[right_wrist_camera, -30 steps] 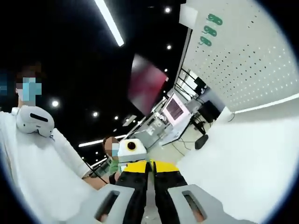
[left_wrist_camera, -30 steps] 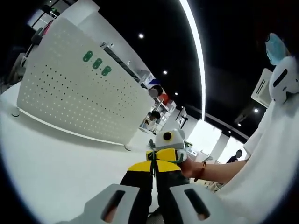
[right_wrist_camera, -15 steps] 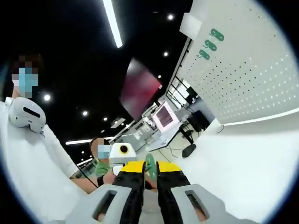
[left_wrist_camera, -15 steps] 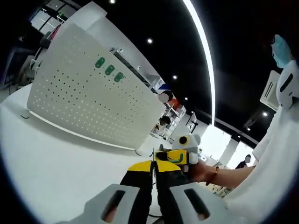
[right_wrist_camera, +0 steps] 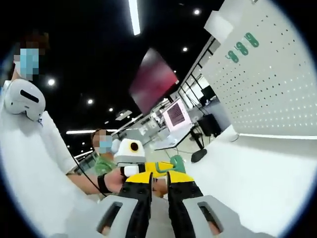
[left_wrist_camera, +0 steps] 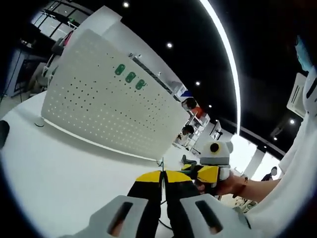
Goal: Insert the hook assembly into the mounting plate slot until the hook locks in place.
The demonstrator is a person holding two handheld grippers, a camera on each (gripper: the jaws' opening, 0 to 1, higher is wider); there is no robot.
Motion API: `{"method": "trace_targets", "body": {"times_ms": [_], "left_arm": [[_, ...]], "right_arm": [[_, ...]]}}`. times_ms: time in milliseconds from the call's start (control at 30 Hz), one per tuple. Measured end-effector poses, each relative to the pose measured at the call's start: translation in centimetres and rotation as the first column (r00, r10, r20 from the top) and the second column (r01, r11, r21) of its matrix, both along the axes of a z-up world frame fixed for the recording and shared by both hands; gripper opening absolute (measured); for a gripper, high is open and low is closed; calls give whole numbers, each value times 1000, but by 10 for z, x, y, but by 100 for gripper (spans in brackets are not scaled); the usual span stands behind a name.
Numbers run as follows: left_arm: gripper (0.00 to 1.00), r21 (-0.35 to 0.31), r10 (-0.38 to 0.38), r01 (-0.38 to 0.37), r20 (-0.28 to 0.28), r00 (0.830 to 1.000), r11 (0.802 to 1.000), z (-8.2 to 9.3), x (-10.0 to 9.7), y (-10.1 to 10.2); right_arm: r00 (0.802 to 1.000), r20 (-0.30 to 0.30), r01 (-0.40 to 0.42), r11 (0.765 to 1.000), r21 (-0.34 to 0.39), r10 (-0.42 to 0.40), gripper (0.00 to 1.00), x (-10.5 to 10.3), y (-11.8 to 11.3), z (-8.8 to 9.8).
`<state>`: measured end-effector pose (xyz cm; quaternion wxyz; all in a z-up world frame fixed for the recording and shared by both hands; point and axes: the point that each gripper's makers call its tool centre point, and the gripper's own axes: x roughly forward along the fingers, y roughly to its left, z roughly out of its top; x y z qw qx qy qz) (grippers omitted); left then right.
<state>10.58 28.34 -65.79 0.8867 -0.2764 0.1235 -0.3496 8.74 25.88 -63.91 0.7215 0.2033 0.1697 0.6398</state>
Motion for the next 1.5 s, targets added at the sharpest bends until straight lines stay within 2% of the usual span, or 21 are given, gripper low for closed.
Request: {"method": "trace_targets", "body": {"times_ms": [67, 167, 267, 333, 467, 600, 700, 767, 900, 1033, 1067, 1100, 1167, 1500], "left_arm": [[2, 15, 9, -9, 0, 1000, 1000, -2, 1, 1], [2, 42, 45, -44, -13, 999, 998, -5, 5, 6], [2, 51, 69, -68, -11, 998, 996, -5, 7, 10], [2, 67, 85, -84, -4, 996, 994, -5, 9, 12], [2, 96, 86, -85, -4, 996, 992, -8, 8, 13], [2, 110, 91, -91, 4, 996, 990, -8, 8, 12], [2, 122, 107, -106, 3, 994, 987, -9, 10, 14], [2, 133, 121, -122, 15, 993, 984, -9, 11, 16], [2, 134, 162, -166, 44, 986, 977, -4, 13, 20], [2, 129, 155, -159, 44, 987, 979, -3, 14, 18], [2, 157, 151, -160, 69, 986, 974, -2, 14, 17], [2, 165, 152, -162, 70, 986, 973, -2, 14, 17], [2, 154, 156, -167, 82, 984, 974, 2, 13, 17], [2, 159, 166, -175, 67, 984, 972, -2, 14, 15]], "right_arm": [[999, 25, 37, 998, -47, -36, 9, 6, 0, -4], [995, 86, 56, 992, -112, -46, 9, 7, 4, -7], [994, 100, 57, 991, -123, -44, 9, 5, 10, -5], [989, 131, 83, 986, -145, -64, 9, 8, 12, -6], [986, 143, 104, 982, -159, -81, 7, 8, 17, -3], [975, 185, 161, 964, -211, -122, 4, 14, 20, -10], [972, 187, 187, 954, -235, -145, 4, 17, 20, -12], [963, 219, 213, 942, -258, -158, 4, 19, 20, -14], [932, 307, 284, 912, -295, -191, 4, 23, 20, -15], [929, 307, 300, 908, -293, -208, 4, 24, 23, -17], [928, 305, 309, 902, -301, -215, 3, 25, 23, -18], [923, 308, 322, 899, -297, -229, 3, 27, 23, -17], [922, 305, 326, 901, -286, -236, 3, 27, 23, -15], [909, 317, 369, 874, -317, -269, 1, 31, 25, -22]]}}
